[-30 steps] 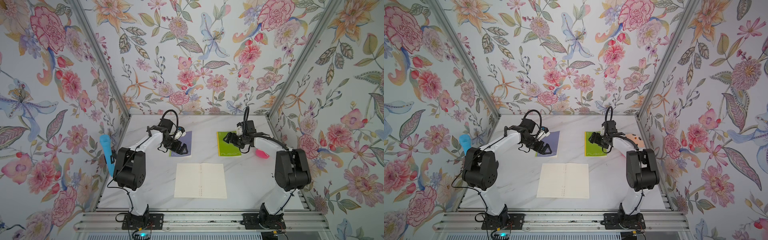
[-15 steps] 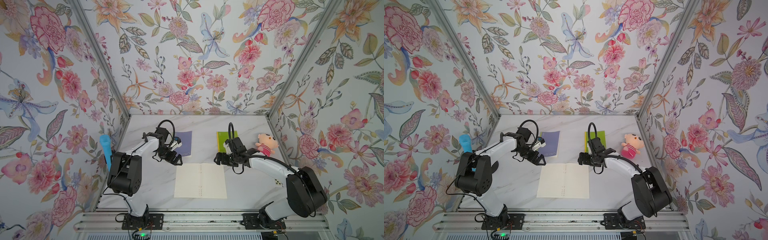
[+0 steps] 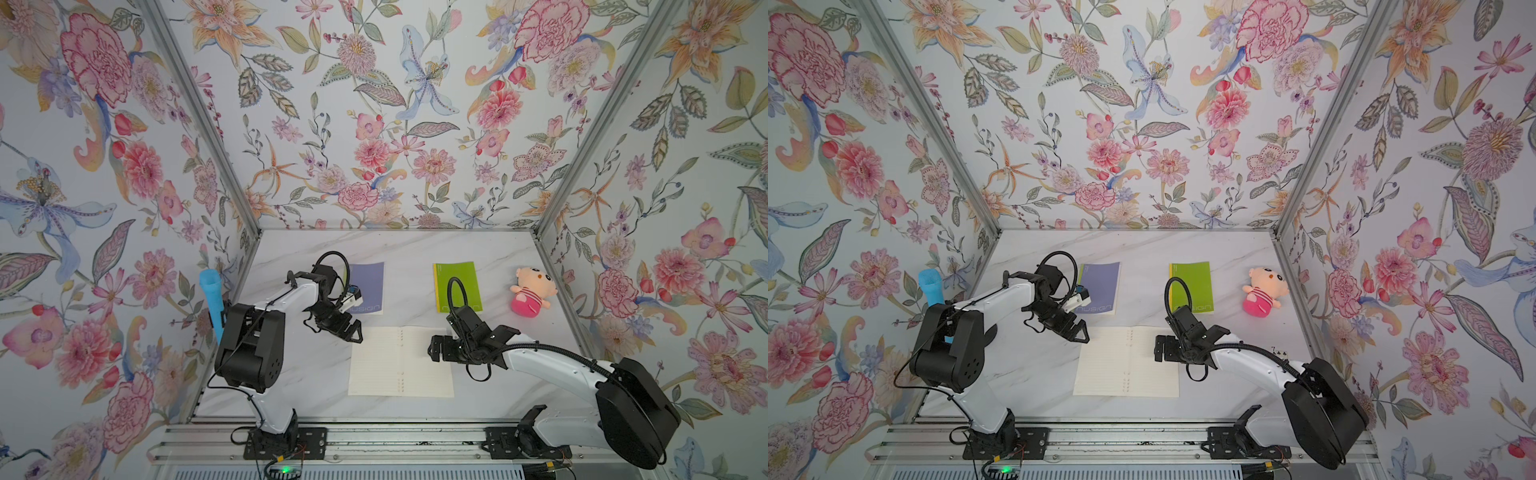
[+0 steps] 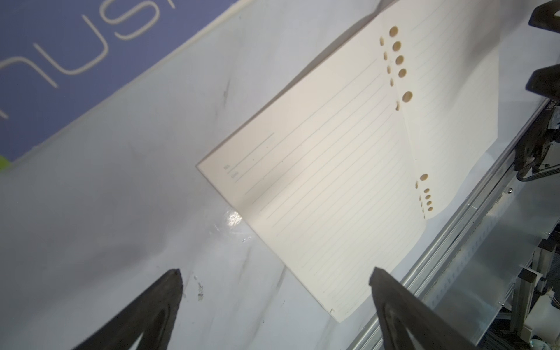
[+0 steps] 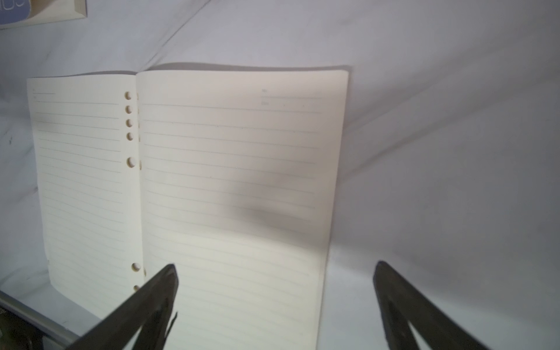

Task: Close the notebook
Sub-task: Close the notebook at the center of the board.

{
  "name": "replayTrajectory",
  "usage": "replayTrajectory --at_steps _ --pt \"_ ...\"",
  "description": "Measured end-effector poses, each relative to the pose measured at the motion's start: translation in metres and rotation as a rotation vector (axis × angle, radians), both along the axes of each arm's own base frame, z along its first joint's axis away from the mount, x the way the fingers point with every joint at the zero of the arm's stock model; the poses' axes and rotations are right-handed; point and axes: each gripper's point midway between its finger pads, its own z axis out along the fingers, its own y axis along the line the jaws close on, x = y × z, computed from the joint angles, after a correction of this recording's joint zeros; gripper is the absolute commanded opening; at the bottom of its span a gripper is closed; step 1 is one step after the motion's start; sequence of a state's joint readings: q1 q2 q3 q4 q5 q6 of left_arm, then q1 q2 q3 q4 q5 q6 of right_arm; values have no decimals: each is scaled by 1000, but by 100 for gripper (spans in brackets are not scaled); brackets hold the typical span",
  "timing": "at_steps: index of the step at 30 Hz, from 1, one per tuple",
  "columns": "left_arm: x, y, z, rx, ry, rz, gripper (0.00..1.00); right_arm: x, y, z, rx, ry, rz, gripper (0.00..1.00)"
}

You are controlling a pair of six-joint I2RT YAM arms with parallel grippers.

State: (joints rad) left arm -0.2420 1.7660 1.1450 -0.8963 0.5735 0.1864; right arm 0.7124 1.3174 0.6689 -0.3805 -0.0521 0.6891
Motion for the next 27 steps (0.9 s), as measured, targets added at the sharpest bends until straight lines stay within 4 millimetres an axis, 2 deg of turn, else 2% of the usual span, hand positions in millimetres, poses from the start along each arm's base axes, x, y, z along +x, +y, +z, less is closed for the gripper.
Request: replayTrajectory --at_steps 6,10,27 --pt "-5 0 -15 12 85 -32 100 -6 -5 -11 -12 24 -15 100" --pt "-3 -3 -13 14 98 -59 100 -8 -7 -16 -24 40 -17 100" --pt "-10 -12 -14 21 181 -125 100 4 9 -15 20 -5 -2 100"
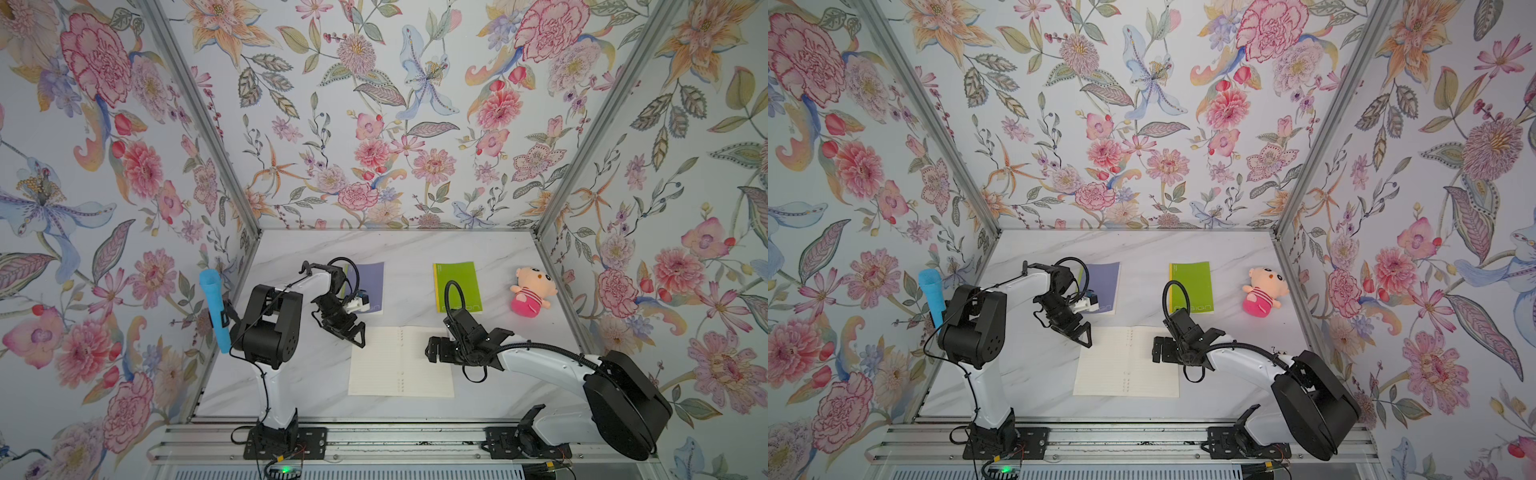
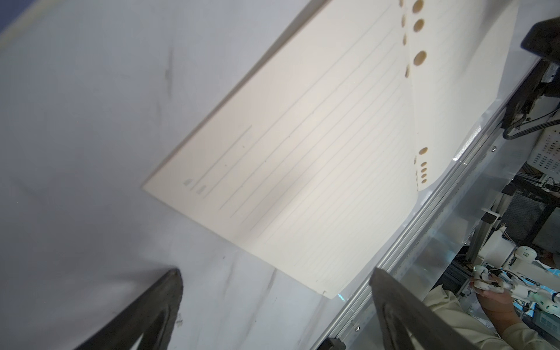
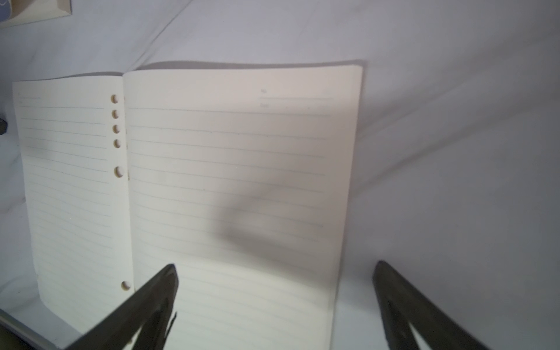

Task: Close the notebook
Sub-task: Close the notebook at the center of the board.

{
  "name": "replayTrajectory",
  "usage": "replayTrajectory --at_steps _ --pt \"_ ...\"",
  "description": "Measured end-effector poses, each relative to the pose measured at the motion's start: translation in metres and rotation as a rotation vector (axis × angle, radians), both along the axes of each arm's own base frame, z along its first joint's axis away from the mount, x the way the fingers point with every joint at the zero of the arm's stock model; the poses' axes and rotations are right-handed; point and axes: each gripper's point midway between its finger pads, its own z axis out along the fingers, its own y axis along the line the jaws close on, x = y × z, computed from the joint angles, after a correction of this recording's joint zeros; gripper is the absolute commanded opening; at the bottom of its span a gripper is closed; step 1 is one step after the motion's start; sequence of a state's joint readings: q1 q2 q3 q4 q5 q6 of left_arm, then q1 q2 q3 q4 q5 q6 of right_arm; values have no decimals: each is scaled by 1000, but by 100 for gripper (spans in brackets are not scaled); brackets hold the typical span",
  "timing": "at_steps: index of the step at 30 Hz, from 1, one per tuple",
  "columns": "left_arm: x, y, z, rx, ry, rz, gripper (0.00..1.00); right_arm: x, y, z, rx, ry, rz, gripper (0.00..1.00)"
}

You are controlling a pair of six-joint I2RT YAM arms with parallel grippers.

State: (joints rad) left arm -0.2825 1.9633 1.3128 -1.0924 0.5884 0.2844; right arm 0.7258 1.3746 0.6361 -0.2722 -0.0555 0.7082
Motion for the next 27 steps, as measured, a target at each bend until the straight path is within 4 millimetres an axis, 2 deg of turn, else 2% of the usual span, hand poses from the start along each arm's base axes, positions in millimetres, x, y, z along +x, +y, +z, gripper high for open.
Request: replayTrajectory --at_steps 8,27 --pt "-9 -14 1 -5 18 -46 100 6 10 1 13 -4 12 100" --pt "-10 -21 2 -29 51 -14 100 15 19 1 11 -8 26 100"
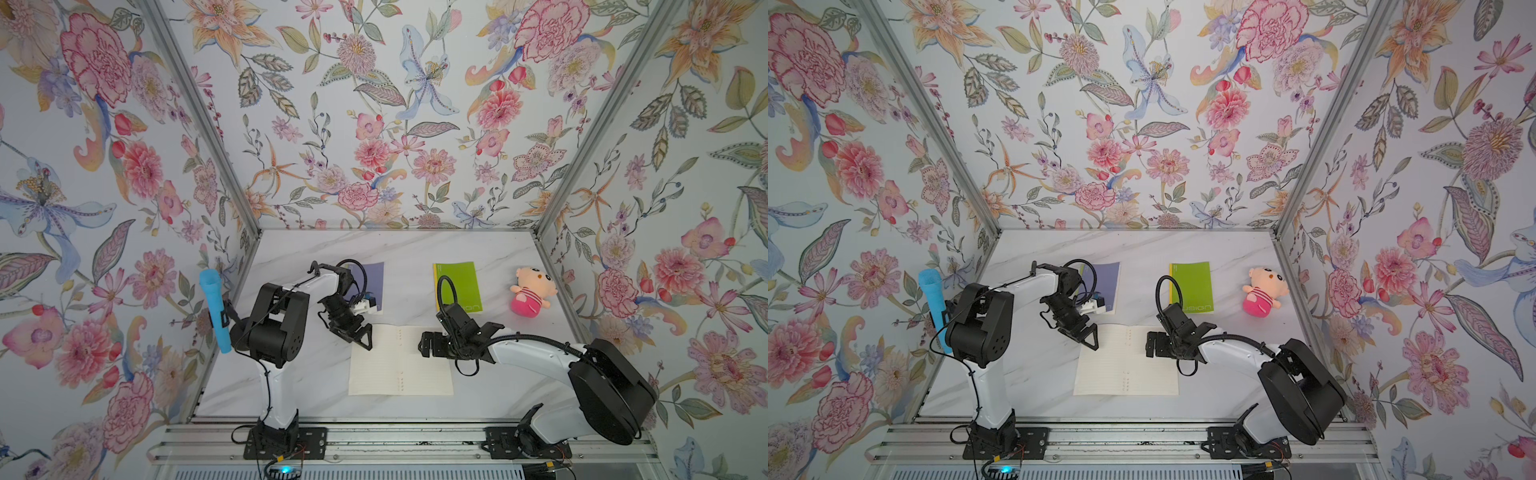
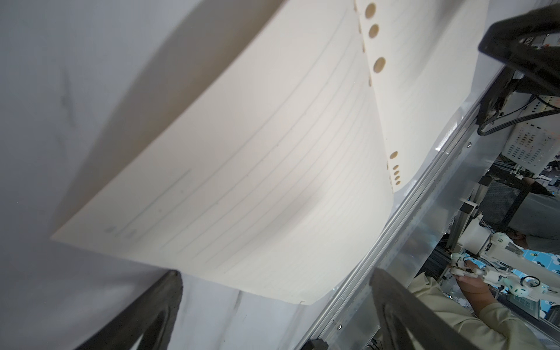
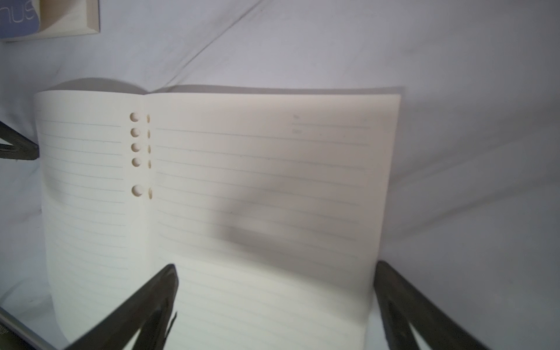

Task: Close the notebook
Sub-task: Close the notebook at the center of the board.

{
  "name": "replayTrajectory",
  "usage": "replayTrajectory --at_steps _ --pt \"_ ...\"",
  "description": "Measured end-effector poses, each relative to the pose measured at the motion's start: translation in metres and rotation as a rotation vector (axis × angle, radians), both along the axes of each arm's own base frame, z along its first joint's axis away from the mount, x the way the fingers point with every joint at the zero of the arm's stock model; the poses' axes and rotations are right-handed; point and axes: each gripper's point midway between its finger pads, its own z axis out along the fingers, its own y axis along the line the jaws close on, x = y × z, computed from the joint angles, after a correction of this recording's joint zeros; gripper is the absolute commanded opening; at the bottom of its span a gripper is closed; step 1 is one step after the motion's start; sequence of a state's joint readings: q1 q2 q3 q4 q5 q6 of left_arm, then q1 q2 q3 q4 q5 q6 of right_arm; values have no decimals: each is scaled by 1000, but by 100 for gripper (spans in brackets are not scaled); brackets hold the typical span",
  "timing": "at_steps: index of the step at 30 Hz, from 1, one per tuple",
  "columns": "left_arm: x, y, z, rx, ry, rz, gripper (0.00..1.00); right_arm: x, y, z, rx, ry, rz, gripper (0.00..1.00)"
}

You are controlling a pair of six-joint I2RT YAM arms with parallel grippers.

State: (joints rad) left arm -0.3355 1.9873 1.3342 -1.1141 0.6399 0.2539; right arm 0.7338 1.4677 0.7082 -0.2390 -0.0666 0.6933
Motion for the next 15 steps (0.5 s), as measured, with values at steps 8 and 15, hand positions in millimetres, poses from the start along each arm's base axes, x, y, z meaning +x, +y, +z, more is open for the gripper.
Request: replayTrajectory --at_steps 8,15 --pt "-3 -16 2 -20 -7 -38 100 4 3 0 -4 -1 7 100" --pt "10 -40 18 -94 -47 -56 100 3 3 0 -4 -1 7 100"
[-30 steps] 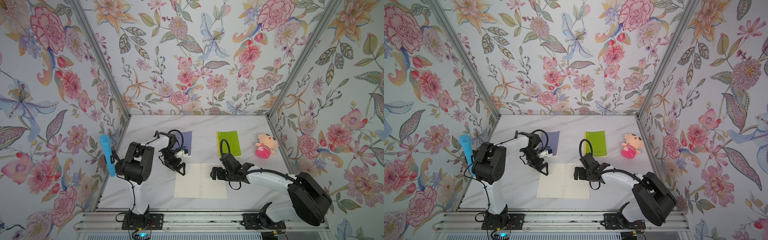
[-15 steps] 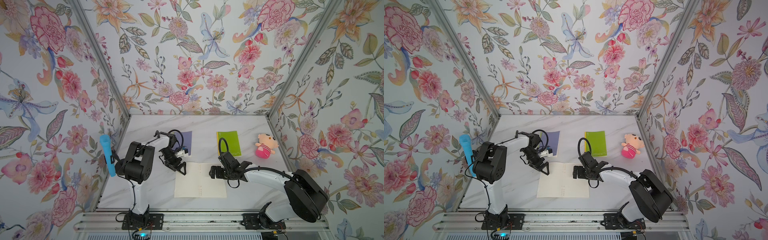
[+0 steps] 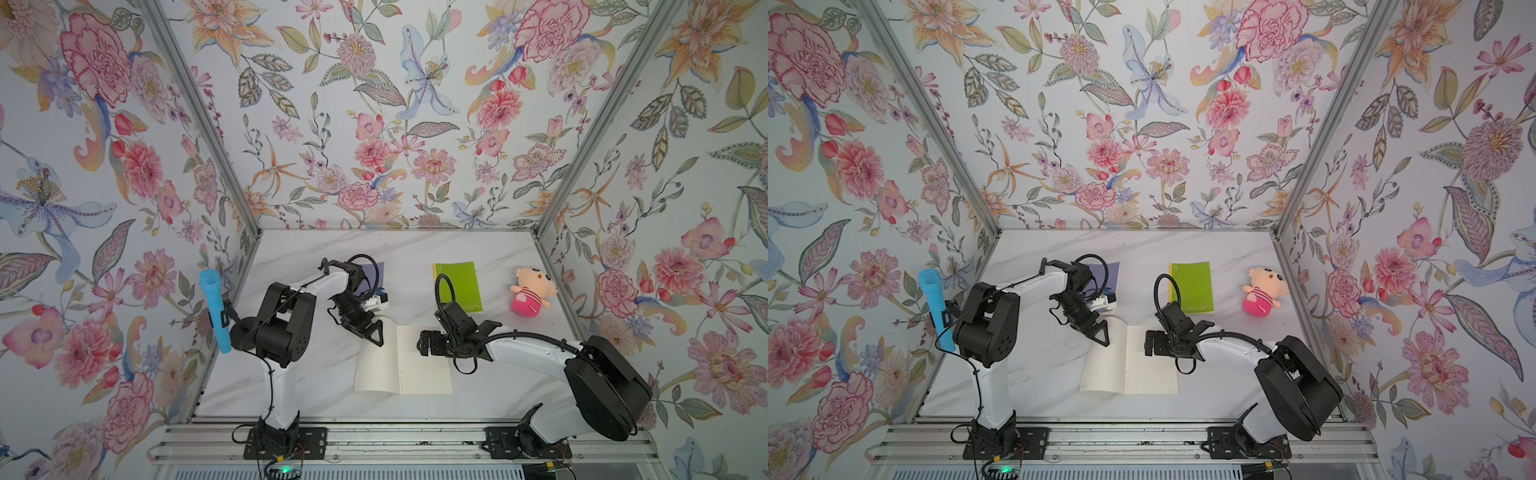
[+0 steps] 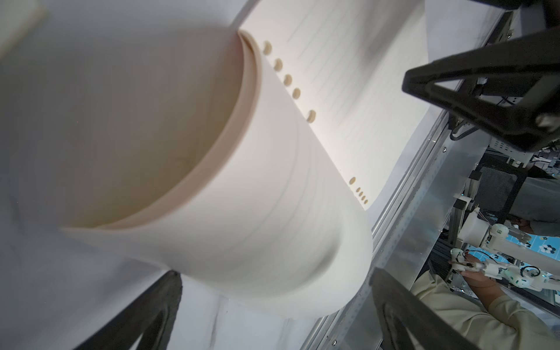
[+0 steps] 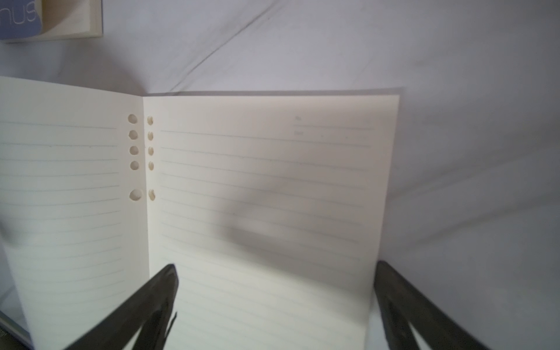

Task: Close the notebook
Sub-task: Close the notebook at the center of the board.

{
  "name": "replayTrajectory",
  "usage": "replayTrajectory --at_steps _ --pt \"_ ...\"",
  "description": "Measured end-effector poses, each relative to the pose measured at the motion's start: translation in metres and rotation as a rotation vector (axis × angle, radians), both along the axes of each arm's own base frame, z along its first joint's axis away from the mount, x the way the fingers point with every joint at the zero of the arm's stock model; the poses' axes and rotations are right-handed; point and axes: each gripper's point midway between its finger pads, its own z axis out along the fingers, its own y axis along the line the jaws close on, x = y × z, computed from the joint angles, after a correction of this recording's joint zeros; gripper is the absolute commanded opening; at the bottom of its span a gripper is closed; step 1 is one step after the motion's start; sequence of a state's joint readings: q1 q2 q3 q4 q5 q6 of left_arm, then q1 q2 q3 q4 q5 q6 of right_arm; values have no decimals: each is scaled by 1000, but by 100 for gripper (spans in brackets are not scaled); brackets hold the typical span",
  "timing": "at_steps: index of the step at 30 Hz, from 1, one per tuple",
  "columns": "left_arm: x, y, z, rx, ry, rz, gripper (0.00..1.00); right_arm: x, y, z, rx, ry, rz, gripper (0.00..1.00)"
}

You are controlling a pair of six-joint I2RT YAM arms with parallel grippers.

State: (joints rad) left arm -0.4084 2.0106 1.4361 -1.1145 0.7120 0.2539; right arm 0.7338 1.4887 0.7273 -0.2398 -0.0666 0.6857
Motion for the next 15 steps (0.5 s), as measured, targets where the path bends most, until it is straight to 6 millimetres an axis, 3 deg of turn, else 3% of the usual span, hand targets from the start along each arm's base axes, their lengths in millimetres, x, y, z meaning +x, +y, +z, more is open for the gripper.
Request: replayTrajectory --at_steps 6,15 --pt "5 -31 26 -81 -45 -45 100 2 1 0 4 -5 0 100" --pt "-22 -71 49 -151 -29 -149 100 6 5 0 12 -14 7 100"
